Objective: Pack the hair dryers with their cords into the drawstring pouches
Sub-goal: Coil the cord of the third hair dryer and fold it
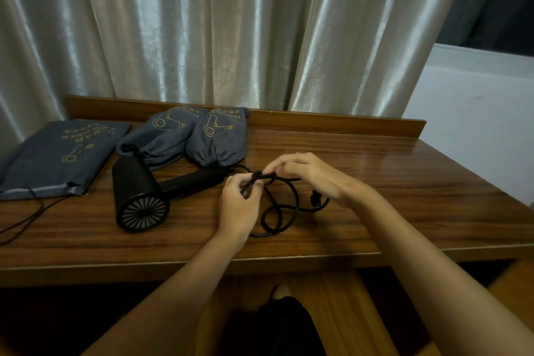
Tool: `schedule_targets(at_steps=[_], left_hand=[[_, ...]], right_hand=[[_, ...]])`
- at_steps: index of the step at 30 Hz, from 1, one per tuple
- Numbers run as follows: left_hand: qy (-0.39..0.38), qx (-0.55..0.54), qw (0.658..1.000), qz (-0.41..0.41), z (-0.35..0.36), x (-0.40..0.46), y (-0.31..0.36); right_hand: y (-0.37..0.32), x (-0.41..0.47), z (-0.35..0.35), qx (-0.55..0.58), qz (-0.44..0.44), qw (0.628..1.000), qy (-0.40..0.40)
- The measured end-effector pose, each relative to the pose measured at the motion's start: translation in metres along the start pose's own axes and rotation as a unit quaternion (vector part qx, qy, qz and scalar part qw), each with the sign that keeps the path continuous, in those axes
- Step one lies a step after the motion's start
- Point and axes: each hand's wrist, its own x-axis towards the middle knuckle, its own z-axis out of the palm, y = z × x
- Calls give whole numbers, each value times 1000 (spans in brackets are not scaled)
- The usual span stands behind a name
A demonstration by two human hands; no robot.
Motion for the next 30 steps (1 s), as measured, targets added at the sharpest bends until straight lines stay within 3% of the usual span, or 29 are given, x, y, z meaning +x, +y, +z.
schedule_targets(at_steps=[7,15,19,25,30], left_hand=[[29,10,999,-18,0,1,-1],[69,34,997,-2,-1,0,1],[66,-23,997,-25,-2,1,1],[-6,61,995,80,6,-5,2],[3,-2,1000,24,0,-1,0]], right_hand=[[7,3,19,-171,-41,977,120],[11,5,45,-380,-6,893,239],[18,-4,53,-369,-56,891,257],[17,8,58,-412,-34,862,293],[15,18,66,-414,-76,872,248]])
